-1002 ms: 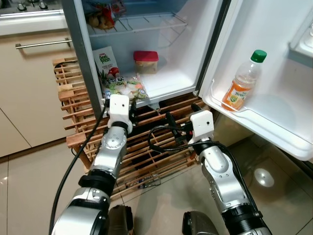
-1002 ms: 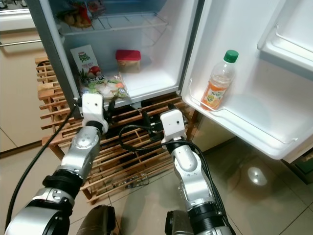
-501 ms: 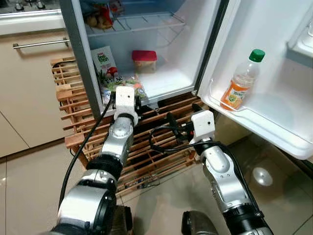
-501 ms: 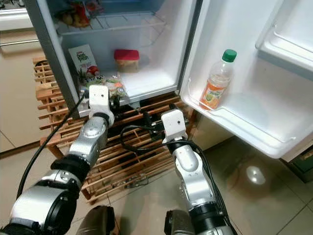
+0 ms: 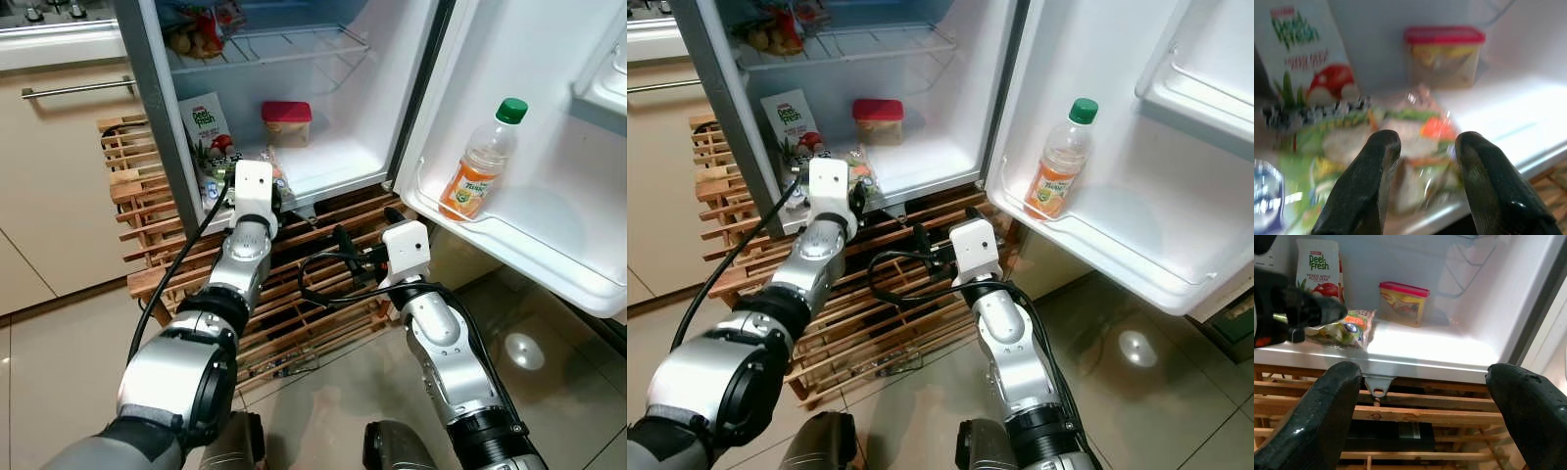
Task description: Restocking fridge
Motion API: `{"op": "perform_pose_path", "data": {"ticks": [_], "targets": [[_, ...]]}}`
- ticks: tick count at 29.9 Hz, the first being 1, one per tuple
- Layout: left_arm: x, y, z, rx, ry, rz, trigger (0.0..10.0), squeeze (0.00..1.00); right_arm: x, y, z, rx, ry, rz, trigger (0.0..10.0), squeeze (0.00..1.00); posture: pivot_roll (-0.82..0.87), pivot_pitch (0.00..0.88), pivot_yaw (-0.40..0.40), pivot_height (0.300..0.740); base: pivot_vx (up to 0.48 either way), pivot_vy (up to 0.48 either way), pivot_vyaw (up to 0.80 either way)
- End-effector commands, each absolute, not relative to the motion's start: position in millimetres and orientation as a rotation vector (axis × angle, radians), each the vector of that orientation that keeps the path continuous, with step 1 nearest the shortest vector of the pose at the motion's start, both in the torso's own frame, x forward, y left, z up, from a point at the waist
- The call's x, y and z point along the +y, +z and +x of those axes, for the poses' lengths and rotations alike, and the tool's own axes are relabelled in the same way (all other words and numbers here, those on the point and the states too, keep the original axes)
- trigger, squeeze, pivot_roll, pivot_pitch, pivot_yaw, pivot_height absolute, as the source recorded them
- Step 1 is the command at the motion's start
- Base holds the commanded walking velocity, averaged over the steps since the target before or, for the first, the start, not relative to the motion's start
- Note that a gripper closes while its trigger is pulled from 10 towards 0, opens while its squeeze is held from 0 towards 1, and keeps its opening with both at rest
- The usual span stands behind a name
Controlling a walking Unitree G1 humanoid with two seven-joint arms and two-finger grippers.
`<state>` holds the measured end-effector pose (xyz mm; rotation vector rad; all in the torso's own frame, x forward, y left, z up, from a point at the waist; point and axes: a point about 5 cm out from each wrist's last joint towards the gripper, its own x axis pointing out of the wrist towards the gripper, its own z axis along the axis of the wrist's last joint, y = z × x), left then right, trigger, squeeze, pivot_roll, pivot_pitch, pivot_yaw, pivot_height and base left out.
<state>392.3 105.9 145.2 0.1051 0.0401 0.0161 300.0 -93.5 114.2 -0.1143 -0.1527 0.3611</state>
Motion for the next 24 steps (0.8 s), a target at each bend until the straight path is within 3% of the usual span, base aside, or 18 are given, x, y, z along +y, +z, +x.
{"op": "perform_pose_path", "data": {"ticks": [1,9,16,22,24], "targets": [[97.0,165.8,396.2,-0.066,-0.027,0.133,10.0,0.00,-96.7,121.2,299.7,-0.181,0.342,-0.120,10.0,0.00,-0.14,0.000,-0.030,0.652,0.000,0.000,0.00],[100.0,178.4,384.8,-0.231,-0.064,0.089,10.0,0.00,-99.9,123.8,297.4,-0.196,0.319,-0.111,10.0,0.00,-0.11,0.000,-0.039,0.652,0.000,0.000,0.00],[107.2,174.5,348.6,-0.327,-0.078,0.058,10.0,0.00,-101.3,136.3,307.0,-0.227,0.274,-0.102,10.0,0.00,-0.07,0.000,-0.038,0.652,0.000,0.000,0.00],[107.6,176.7,341.3,-0.319,-0.076,0.031,10.0,0.00,-99.1,150.2,313.5,-0.254,0.251,-0.066,10.0,0.00,-0.06,0.000,-0.032,0.652,0.000,0.000,0.00],[113.4,164.0,319.4,-0.250,-0.070,0.005,10.0,0.00,-102.5,162.2,312.4,-0.245,0.220,0.034,10.0,0.00,-0.06,0.000,-0.039,0.652,0.000,0.000,0.00]]}}
